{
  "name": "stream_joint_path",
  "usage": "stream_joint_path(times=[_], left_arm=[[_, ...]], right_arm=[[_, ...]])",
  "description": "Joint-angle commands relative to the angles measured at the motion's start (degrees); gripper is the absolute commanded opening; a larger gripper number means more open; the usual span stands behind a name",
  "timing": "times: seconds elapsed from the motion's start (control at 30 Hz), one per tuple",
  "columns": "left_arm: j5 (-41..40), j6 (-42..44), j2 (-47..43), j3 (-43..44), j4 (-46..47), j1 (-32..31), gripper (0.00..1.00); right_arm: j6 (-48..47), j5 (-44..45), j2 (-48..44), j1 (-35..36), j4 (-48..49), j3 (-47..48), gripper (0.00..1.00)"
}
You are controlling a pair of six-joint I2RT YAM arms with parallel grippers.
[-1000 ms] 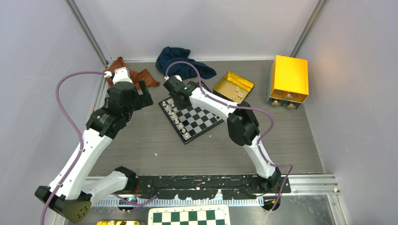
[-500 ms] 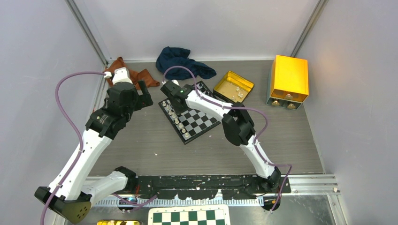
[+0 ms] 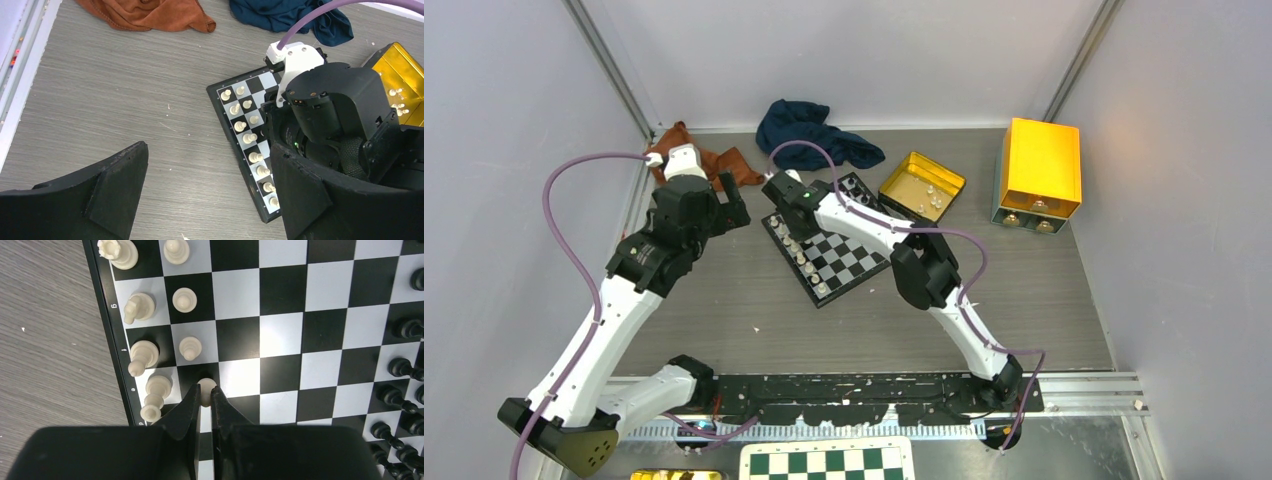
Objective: Set up the chess pieces on the board
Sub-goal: Place the chess piece on the chessboard.
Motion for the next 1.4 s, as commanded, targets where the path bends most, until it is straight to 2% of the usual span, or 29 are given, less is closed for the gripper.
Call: stream_joint_path(times=[0.0,1.1,1.37], left_arm=[[-0.18,1.15,-1.04,-0.11,2.05,-0.19,0.92],[-0.04,0.88,-2.37,-1.23,2.23,-0.19,0.91],[0.05,1.03,-2.46,-1.49,2.39,-0.19,0.92]], right_arm=[[-0.52,-0.04,0.21,0.75,0.08,3.20,0.01],[-0.25,-0.53,1.74,1.40,-0.15,3.19,0.01],[-0.25,-0.18,1.73,1.51,-0.13,2.71,0.09]])
